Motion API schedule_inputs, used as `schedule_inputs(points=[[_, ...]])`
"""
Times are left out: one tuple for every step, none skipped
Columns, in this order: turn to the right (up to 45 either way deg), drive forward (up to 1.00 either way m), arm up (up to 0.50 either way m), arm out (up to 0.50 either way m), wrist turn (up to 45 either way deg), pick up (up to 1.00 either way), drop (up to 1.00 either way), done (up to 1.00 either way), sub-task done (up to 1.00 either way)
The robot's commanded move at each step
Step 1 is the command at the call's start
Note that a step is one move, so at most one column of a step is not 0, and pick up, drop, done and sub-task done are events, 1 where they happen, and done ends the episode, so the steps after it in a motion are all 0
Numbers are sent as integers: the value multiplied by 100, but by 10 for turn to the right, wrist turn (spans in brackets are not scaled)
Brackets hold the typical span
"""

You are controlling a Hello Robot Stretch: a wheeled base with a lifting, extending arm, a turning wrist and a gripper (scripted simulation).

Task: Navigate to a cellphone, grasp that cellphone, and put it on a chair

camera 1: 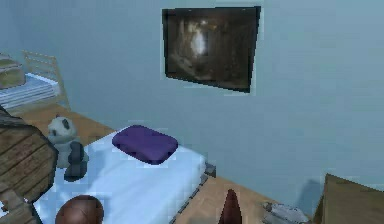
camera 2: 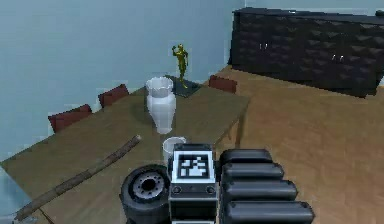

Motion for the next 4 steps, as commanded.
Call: schedule_inputs(points=[[90, 0, 0, 0, 0, 0, 0, 0, 0], [-450, 0, 0, 0, 0, 0, 0, 0, 0], [-450, 0, 0, 0, 0, 0, 0, 0, 0], [-300, 0, 0, 0, 0, 0, 0, 0, 0]])
